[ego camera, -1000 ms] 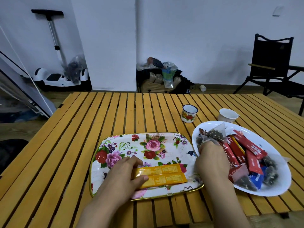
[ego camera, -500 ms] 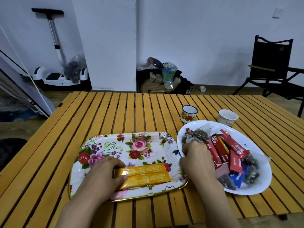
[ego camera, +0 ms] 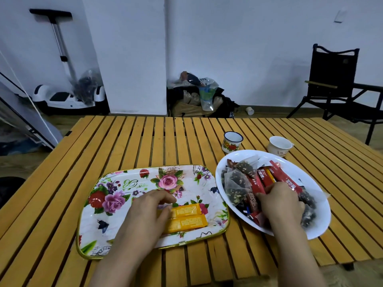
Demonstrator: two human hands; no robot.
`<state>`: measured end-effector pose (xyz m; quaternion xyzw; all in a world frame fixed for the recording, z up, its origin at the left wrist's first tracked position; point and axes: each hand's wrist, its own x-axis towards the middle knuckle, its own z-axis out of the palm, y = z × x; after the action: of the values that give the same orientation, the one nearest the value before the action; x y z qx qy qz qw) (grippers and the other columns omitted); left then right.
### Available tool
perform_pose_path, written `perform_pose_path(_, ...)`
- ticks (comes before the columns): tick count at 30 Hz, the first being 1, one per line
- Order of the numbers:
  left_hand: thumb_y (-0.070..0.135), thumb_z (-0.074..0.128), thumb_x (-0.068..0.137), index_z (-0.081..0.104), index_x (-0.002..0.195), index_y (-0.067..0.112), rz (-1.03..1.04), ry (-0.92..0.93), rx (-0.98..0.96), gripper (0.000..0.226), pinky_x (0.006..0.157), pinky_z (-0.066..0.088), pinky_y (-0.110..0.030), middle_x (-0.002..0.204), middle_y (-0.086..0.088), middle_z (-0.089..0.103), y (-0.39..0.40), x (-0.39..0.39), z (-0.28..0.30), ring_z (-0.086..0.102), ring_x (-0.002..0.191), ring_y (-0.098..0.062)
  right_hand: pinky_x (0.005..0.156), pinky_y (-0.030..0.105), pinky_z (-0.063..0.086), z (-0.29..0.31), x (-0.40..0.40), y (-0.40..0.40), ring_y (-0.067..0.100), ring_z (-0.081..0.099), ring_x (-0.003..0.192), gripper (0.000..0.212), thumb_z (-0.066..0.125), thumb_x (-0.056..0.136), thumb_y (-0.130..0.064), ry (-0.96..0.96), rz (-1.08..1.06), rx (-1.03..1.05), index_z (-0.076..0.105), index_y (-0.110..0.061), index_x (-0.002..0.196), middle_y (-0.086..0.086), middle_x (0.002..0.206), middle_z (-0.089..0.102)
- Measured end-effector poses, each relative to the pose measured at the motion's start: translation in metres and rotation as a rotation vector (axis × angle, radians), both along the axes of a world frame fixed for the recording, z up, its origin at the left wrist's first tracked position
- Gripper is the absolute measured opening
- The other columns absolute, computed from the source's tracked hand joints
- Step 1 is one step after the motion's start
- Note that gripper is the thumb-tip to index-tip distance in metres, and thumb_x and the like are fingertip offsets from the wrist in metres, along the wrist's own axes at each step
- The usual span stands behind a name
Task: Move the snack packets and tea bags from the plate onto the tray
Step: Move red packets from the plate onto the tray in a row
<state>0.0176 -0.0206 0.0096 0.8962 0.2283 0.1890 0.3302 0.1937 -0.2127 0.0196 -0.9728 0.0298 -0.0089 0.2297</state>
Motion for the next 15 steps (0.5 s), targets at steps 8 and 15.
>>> perform_pose_path(8, 0.017, 0.064, 0.087, 0.068, 0.090, 0.032, -0.062, -0.050, -0.051, 0.016, 0.076, 0.045, -0.011, 0.091, 0.019, 0.065, -0.015, 0.006, 0.000, 0.059, 0.087, 0.006, 0.094, 0.039, 0.030, 0.007, -0.002, 0.001, 0.036, 0.058, 0.100, 0.013, 0.061, 0.084, -0.010, -0.188, -0.055, 0.151, 0.071, -0.014, 0.090, 0.015, 0.099, 0.070)
perform_pose_path(15, 0.016, 0.068, 0.084, 0.069, 0.093, 0.032, -0.010, -0.137, -0.196, 0.018, 0.073, 0.046, -0.011, 0.084, 0.014, 0.069, -0.013, 0.006, 0.000, 0.061, 0.085, 0.003, 0.079, 0.036, 0.049, 0.013, -0.001, 0.004, 0.028, 0.064, 0.086, 0.010, 0.065, 0.081, -0.003, -0.507, 0.050, 0.504, 0.070, -0.010, 0.085, 0.010, 0.087, 0.071)
